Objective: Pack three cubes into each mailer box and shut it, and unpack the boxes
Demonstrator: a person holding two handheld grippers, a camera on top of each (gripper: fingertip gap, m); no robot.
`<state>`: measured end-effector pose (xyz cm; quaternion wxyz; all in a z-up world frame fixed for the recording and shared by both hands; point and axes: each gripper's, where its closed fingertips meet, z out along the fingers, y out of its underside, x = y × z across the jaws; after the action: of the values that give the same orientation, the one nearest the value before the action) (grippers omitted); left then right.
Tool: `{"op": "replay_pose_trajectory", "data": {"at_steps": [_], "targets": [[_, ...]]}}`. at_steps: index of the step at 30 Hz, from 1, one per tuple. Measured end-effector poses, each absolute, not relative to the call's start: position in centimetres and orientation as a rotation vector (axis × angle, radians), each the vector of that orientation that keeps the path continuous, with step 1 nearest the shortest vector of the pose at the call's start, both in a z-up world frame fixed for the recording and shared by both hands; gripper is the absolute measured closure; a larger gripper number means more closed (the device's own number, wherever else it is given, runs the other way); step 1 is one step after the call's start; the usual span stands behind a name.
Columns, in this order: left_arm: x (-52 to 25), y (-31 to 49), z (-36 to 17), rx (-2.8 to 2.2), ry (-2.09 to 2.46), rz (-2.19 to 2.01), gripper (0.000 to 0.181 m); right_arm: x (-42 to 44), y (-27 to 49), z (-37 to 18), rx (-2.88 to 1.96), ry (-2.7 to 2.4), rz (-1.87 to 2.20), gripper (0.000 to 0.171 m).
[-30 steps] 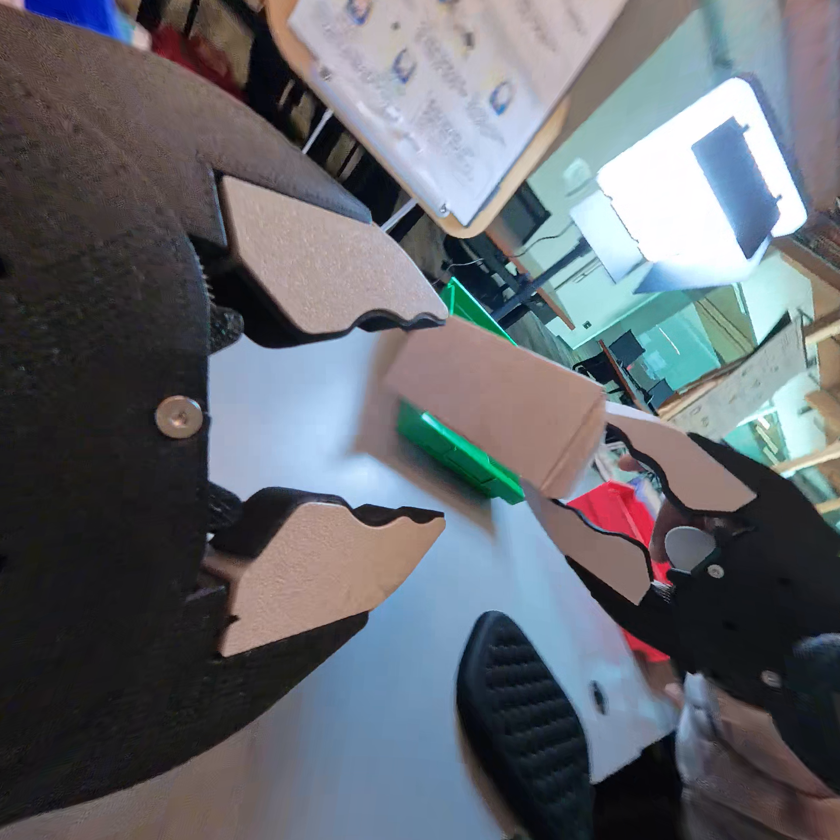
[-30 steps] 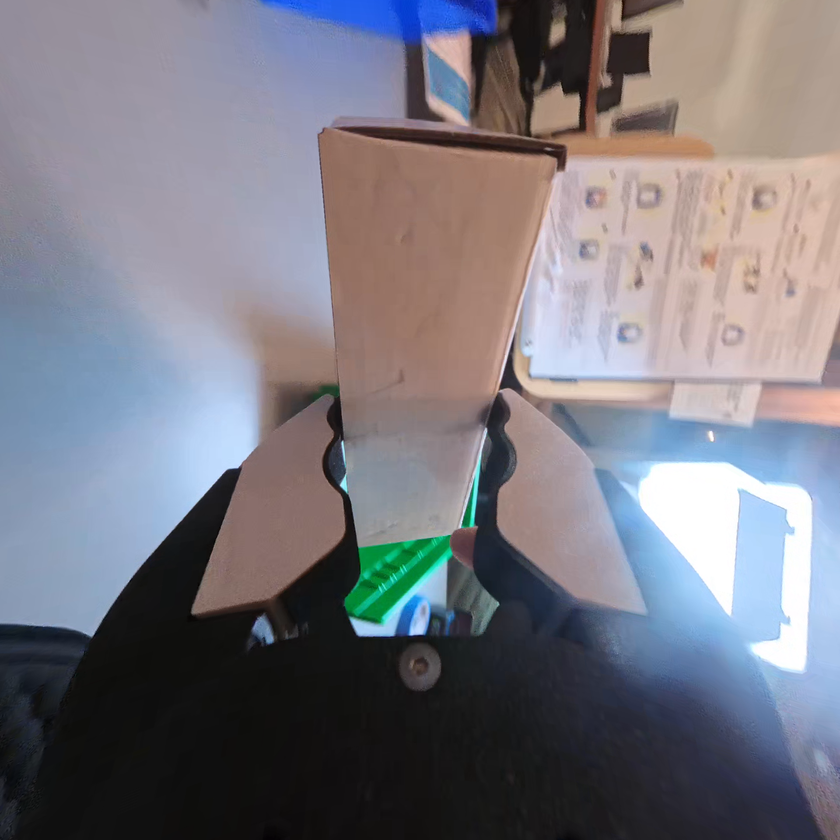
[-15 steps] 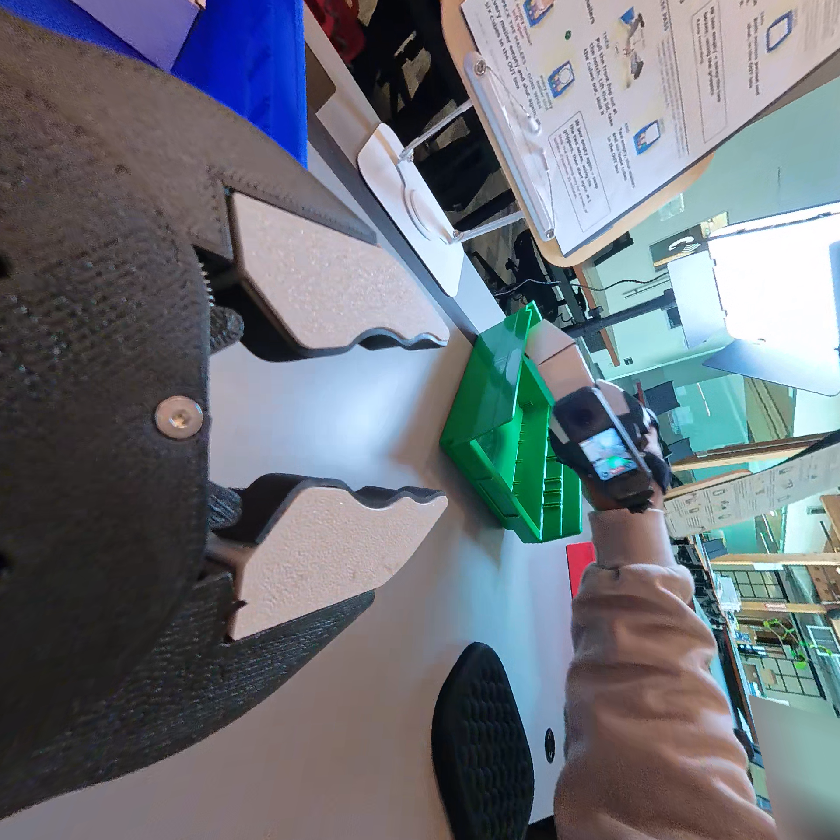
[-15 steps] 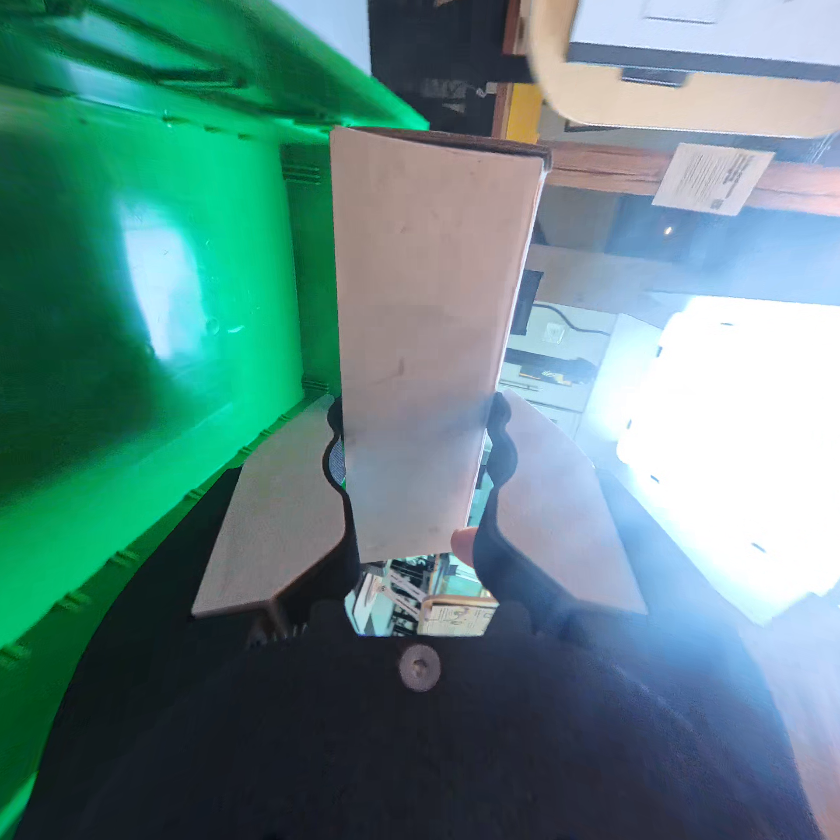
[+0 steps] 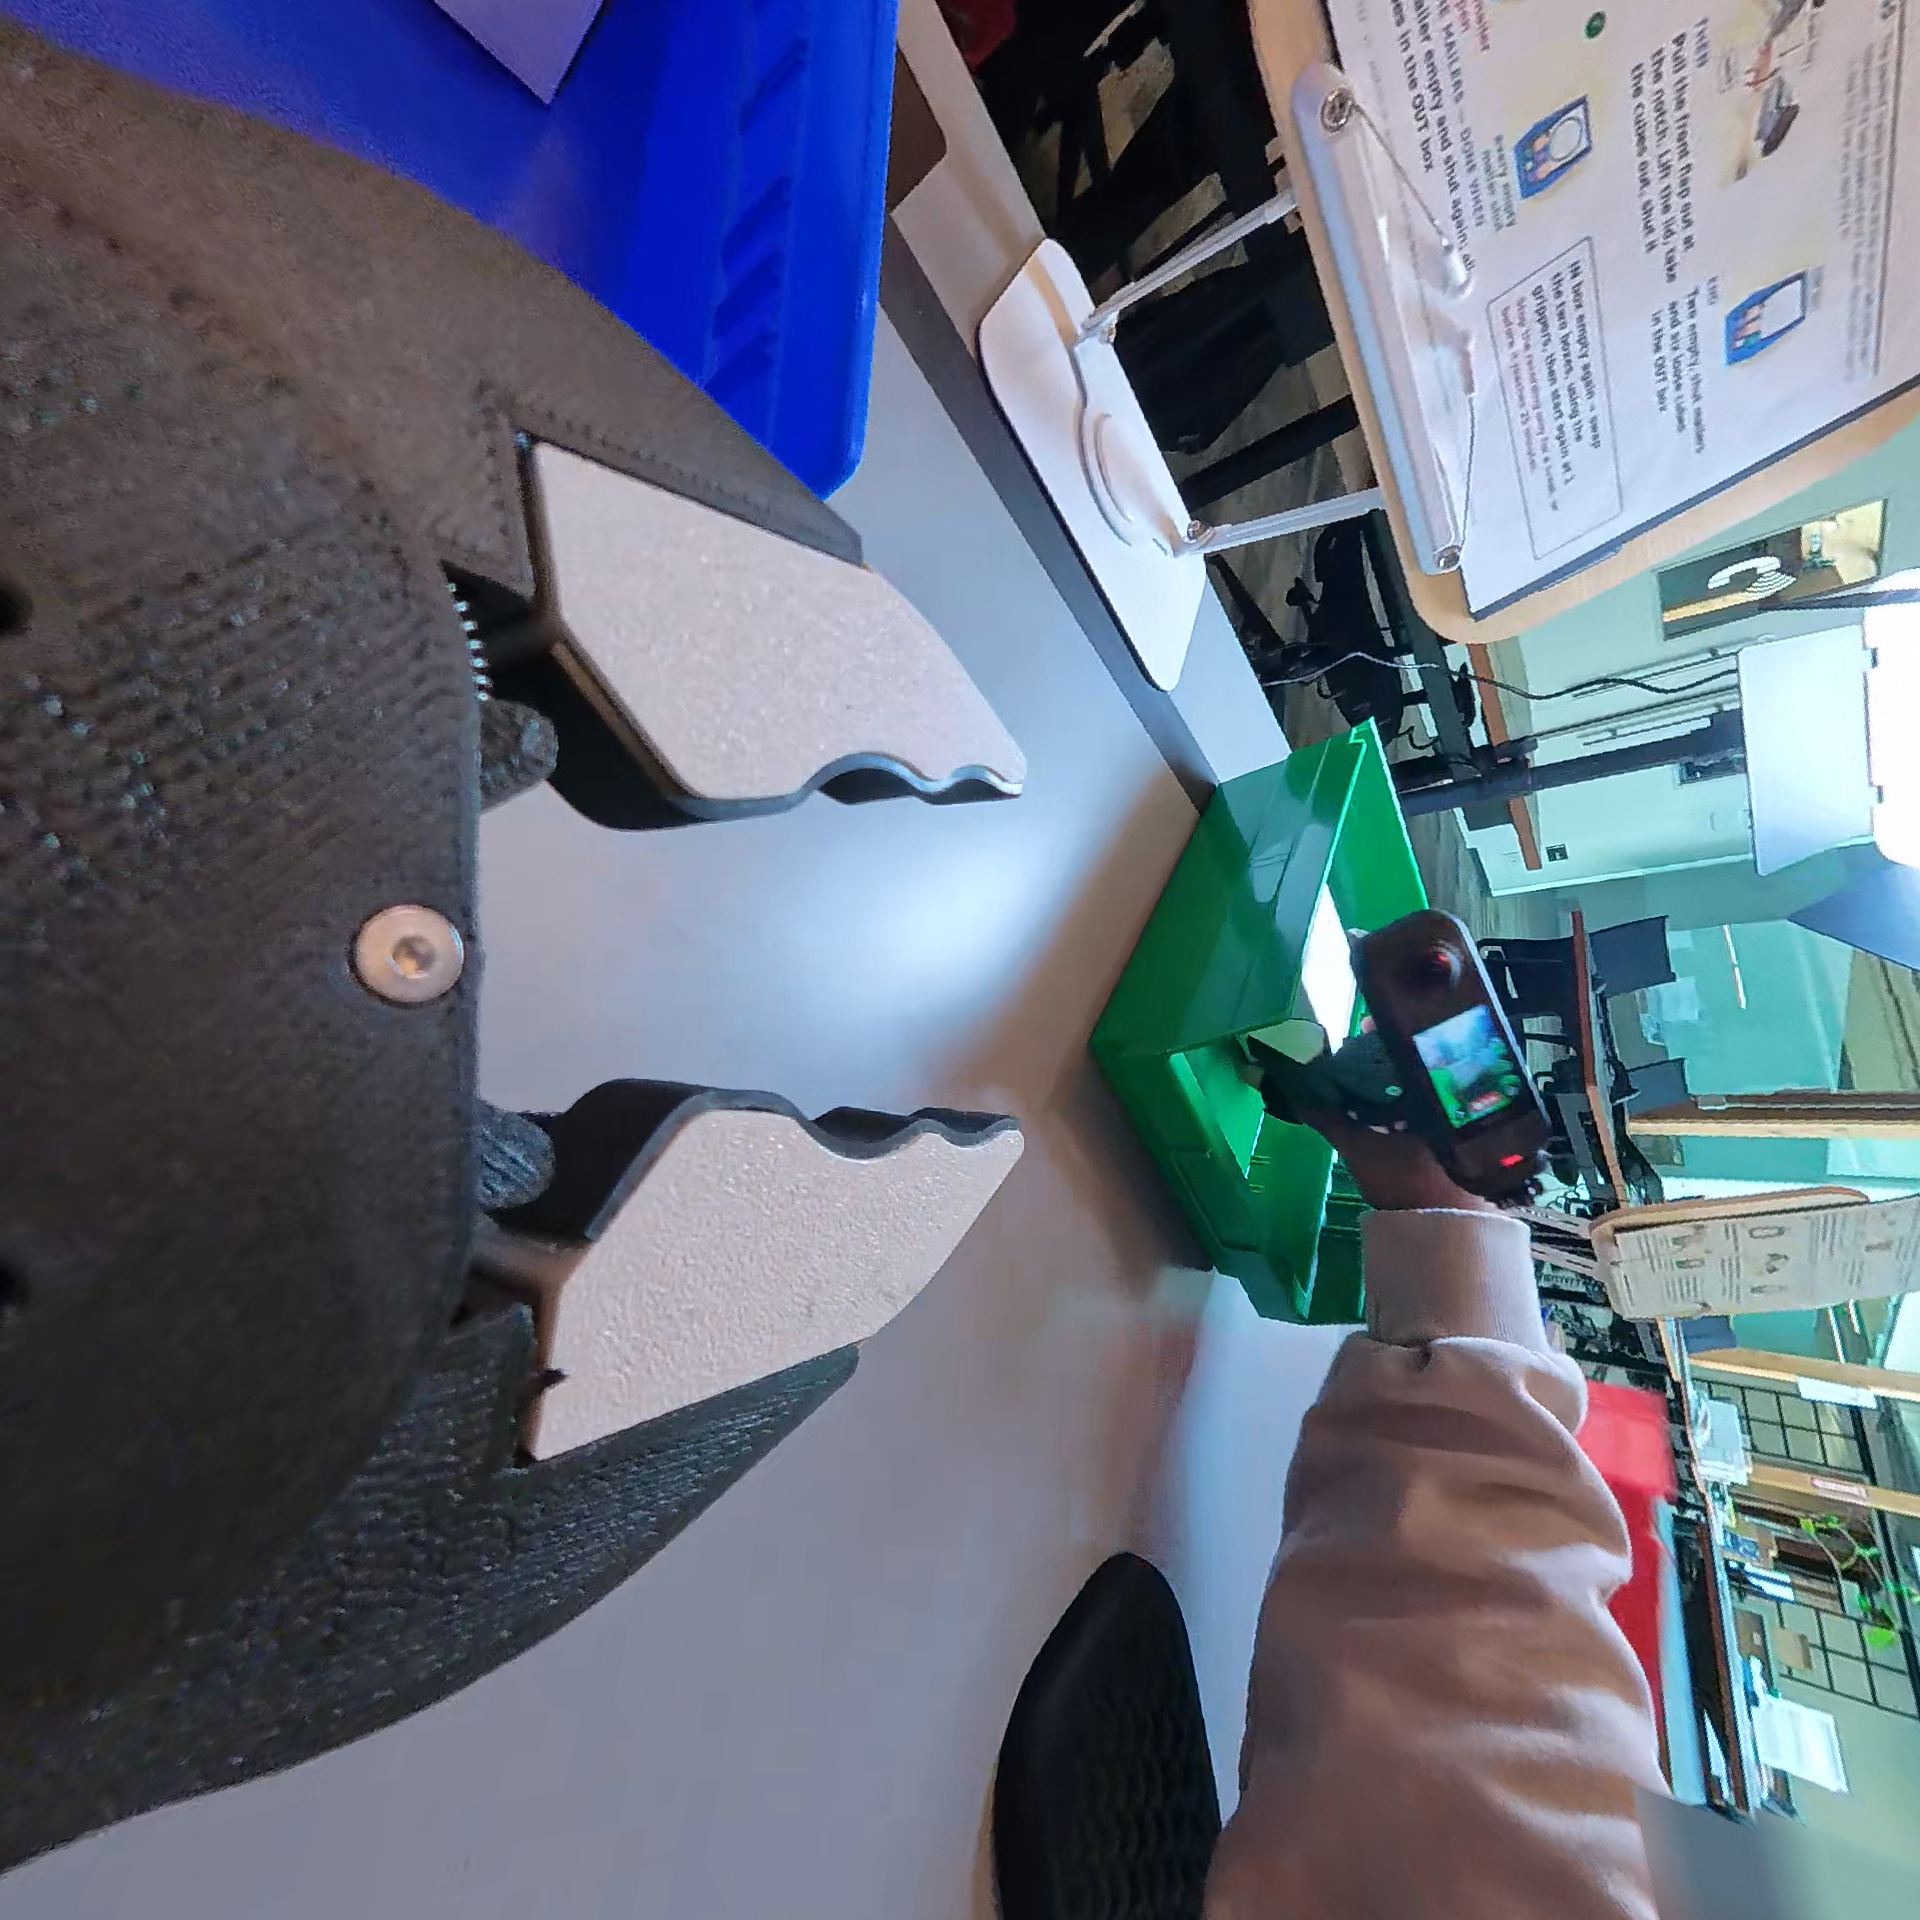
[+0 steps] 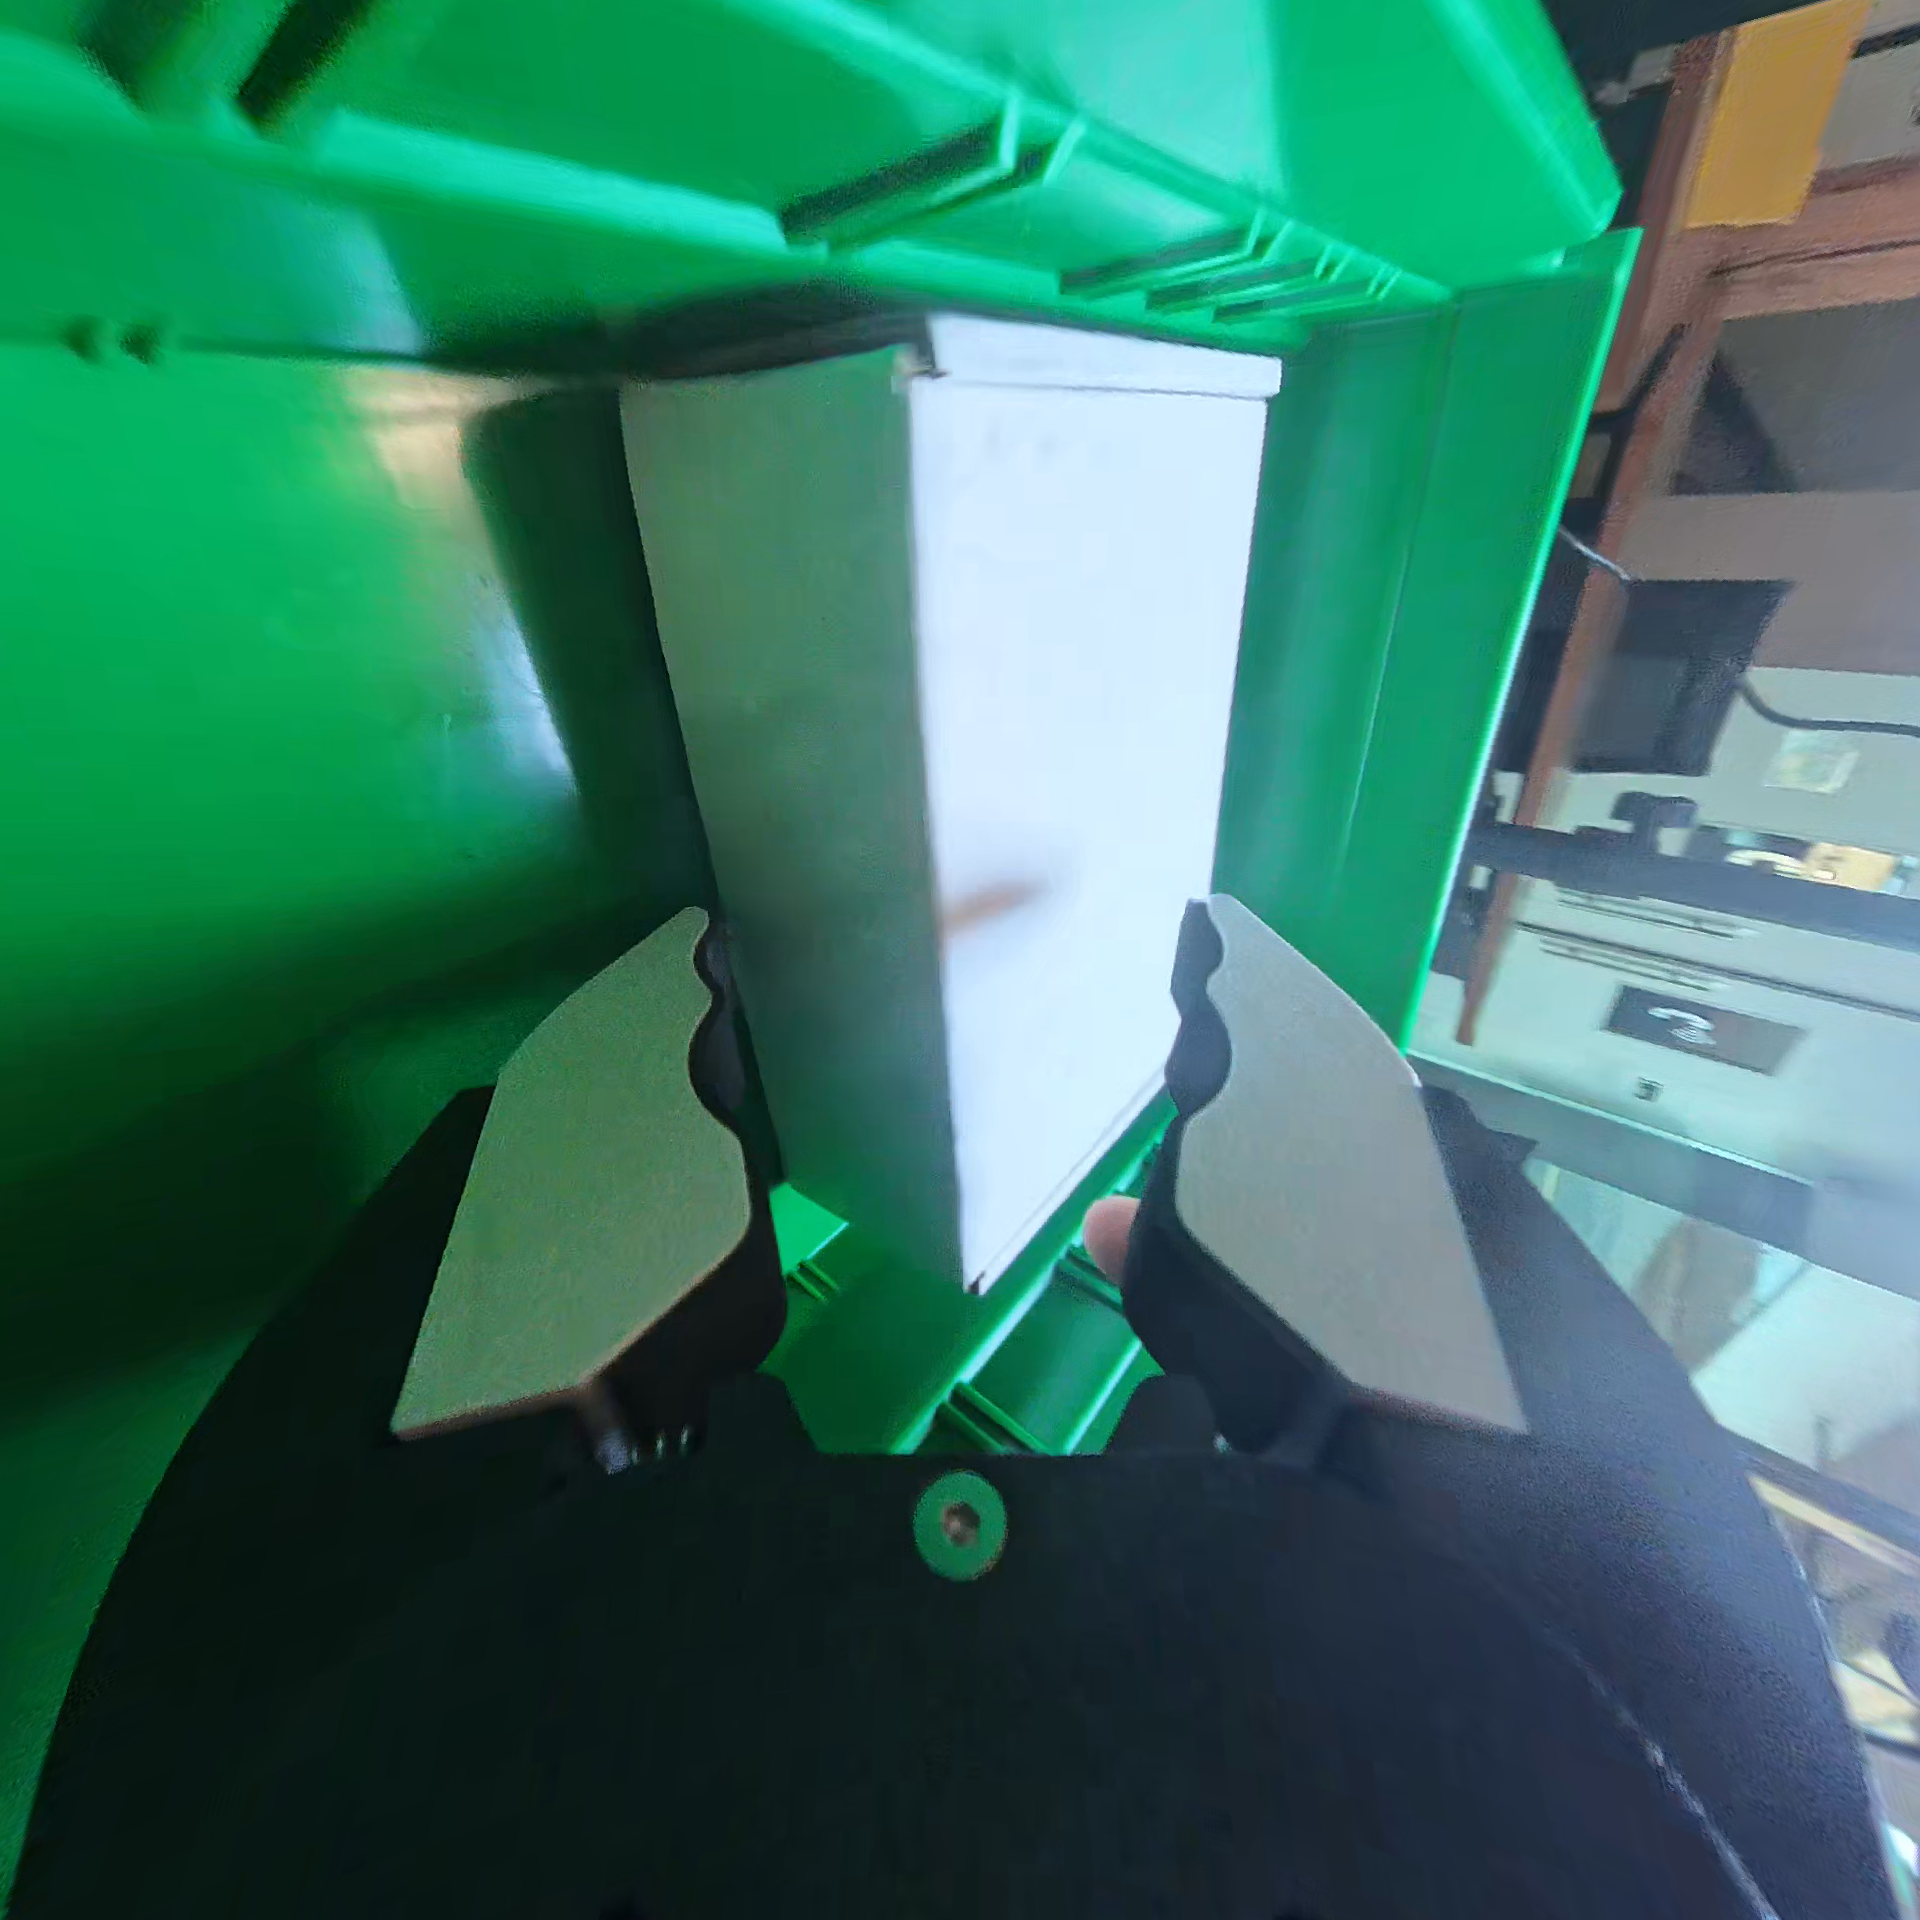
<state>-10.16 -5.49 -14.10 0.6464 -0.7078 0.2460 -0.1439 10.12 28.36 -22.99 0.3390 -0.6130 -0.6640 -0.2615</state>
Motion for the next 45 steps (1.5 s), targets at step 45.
{"op": "replay_pose_trajectory", "data": {"at_steps": [45], "targets": [[-10.0, -5.5, -16.2, -1.710, 0.603, -0.329, 0.133, 4.7, 13.5, -14.3, -1.479, -1.444, 0.256, 0.116]]}}
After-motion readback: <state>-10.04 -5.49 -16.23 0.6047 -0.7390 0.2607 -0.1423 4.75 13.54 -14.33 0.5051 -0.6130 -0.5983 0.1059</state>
